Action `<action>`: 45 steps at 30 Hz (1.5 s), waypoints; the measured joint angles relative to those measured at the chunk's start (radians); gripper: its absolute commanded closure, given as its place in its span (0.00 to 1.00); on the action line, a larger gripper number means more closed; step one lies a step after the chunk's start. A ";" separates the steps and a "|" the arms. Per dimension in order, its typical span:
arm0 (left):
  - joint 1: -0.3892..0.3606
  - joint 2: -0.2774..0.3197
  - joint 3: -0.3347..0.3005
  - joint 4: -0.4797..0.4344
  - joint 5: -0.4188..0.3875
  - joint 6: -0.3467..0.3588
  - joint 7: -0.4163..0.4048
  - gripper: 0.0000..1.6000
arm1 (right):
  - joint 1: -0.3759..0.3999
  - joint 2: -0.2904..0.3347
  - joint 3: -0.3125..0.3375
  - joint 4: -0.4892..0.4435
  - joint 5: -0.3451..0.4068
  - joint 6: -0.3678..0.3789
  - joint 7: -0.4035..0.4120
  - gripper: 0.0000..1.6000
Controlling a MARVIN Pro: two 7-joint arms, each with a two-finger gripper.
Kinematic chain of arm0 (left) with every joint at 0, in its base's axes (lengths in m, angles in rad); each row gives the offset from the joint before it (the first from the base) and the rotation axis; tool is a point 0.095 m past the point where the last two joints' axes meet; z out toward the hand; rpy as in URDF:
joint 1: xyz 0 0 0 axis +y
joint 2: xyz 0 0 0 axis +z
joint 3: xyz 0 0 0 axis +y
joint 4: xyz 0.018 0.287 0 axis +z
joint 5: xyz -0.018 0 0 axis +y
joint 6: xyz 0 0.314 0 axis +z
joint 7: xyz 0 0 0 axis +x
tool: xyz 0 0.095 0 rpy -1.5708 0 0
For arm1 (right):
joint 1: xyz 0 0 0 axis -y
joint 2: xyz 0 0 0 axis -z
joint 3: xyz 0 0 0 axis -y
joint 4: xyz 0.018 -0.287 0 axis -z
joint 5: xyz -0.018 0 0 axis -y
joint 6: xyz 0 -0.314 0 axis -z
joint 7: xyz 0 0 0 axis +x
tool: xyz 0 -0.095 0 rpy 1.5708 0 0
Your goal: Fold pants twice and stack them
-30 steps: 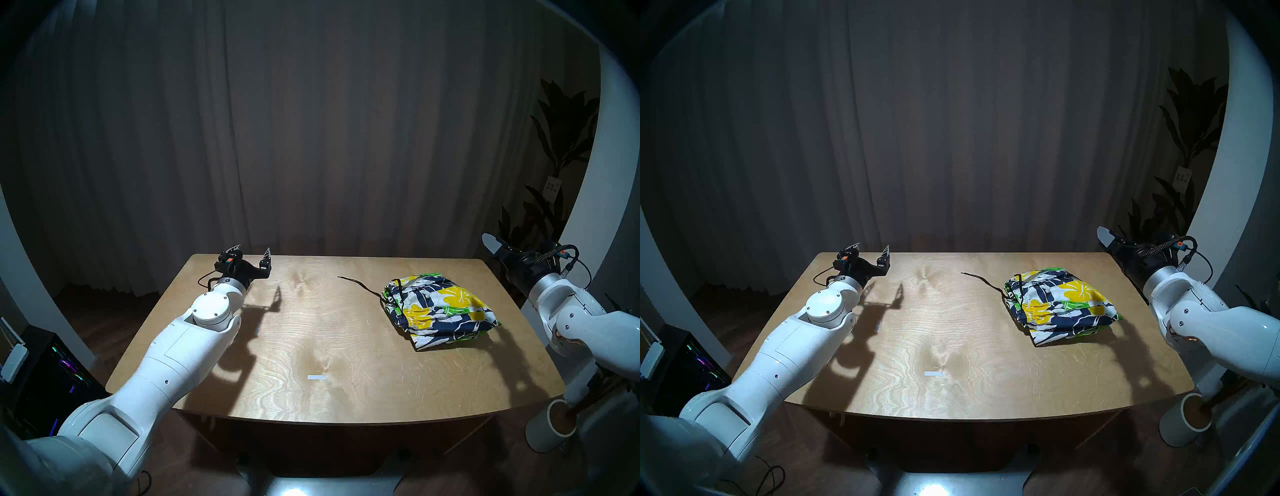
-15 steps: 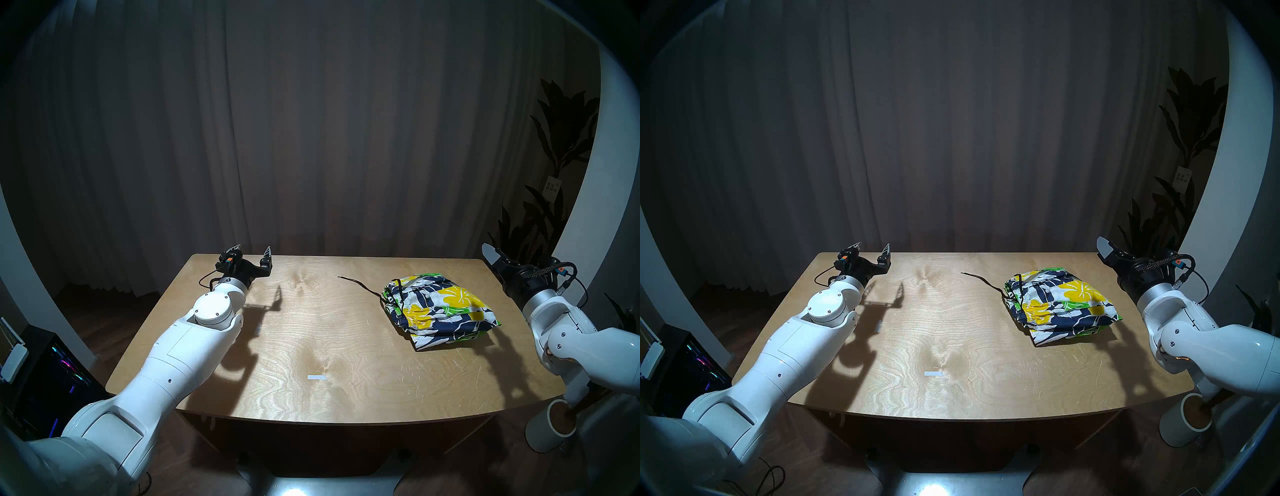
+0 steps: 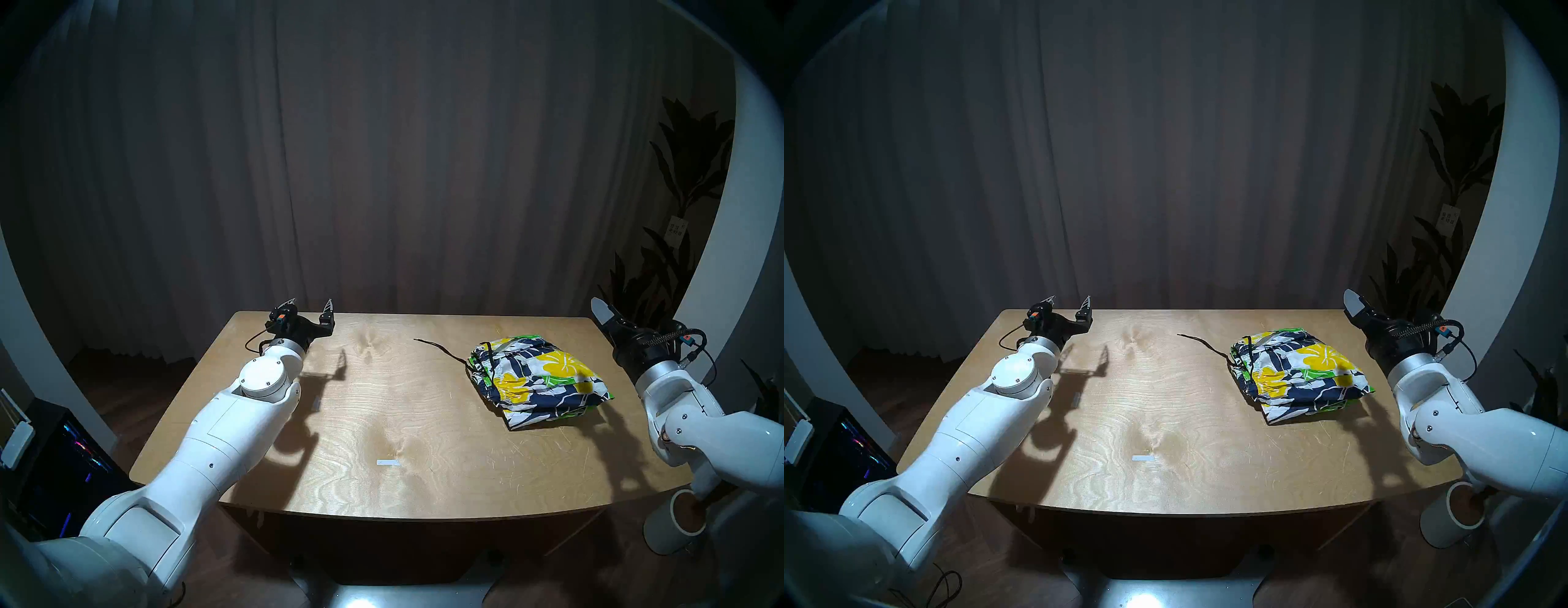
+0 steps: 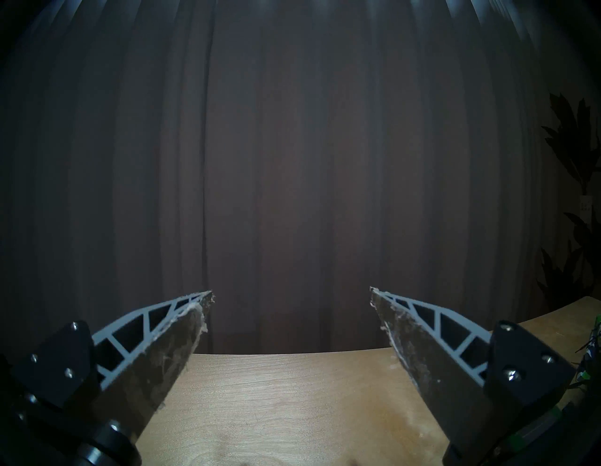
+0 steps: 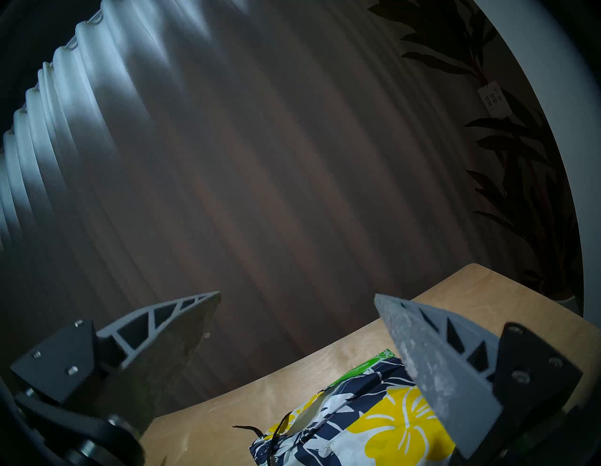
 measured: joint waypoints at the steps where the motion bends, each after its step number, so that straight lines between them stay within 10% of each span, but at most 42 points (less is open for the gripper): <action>1: 0.000 -0.001 -0.002 -0.001 -0.002 -0.001 0.002 0.00 | 0.010 -0.008 -0.008 0.001 0.000 -0.001 0.002 0.00; 45: 0.064 -0.005 -0.017 -0.038 -0.036 -0.026 0.082 0.00 | 0.347 -0.382 -0.338 0.291 -0.283 -0.093 0.163 0.00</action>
